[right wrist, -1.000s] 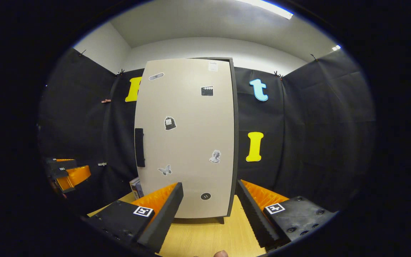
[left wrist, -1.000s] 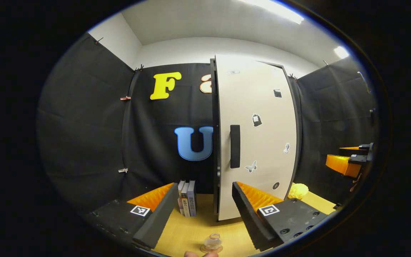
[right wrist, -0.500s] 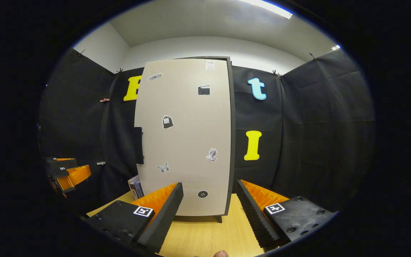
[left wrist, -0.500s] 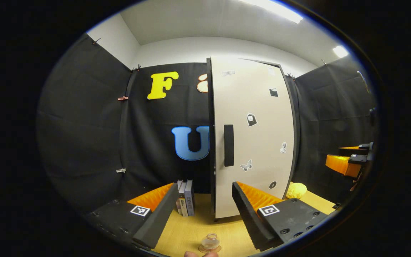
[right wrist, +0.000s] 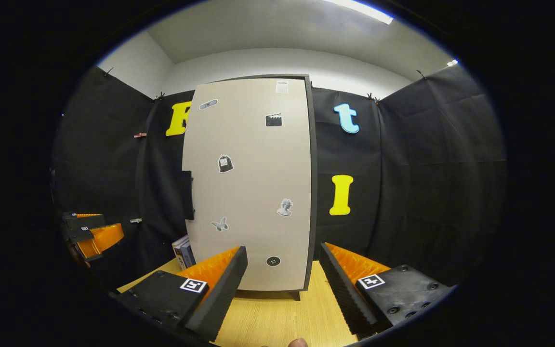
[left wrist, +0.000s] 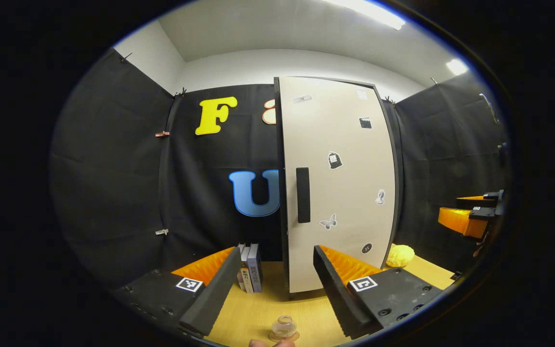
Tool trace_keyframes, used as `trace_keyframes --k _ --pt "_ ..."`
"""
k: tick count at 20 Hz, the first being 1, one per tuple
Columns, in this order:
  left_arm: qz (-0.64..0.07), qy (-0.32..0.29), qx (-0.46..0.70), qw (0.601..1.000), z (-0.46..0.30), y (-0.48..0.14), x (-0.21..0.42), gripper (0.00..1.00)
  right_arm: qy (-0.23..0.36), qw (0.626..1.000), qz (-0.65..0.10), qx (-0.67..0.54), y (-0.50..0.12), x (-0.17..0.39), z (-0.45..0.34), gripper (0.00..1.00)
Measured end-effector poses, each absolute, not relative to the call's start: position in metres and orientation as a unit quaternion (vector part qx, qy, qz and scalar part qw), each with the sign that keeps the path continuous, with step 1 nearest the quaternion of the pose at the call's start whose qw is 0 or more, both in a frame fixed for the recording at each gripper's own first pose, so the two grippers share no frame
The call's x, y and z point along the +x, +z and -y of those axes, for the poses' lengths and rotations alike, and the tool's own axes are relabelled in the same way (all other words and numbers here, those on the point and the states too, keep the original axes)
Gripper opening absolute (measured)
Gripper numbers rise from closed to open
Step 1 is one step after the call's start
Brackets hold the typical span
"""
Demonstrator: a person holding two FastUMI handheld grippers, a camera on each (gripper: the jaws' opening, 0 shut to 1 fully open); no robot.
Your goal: Open the cabinet door with the right hand, grasp the bottle in the cabinet with the left hand and place it on the coaster, then close the cabinet door with the right hand.
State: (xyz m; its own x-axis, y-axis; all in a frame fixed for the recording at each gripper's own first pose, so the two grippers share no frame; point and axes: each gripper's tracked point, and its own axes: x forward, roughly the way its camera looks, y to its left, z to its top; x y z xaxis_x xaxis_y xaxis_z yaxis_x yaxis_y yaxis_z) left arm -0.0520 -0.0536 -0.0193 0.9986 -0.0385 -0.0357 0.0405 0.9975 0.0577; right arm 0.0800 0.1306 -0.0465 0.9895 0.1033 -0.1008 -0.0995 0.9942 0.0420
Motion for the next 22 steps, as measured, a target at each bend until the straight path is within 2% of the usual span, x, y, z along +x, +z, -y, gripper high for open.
trace_keyframes --k 22 --pt "-0.02 -0.019 0.027 0.999 0.0498 -0.021 -0.0452 0.95 0.052 0.997 -0.054 0.019 -0.0484 0.0833 -0.131 0.98"
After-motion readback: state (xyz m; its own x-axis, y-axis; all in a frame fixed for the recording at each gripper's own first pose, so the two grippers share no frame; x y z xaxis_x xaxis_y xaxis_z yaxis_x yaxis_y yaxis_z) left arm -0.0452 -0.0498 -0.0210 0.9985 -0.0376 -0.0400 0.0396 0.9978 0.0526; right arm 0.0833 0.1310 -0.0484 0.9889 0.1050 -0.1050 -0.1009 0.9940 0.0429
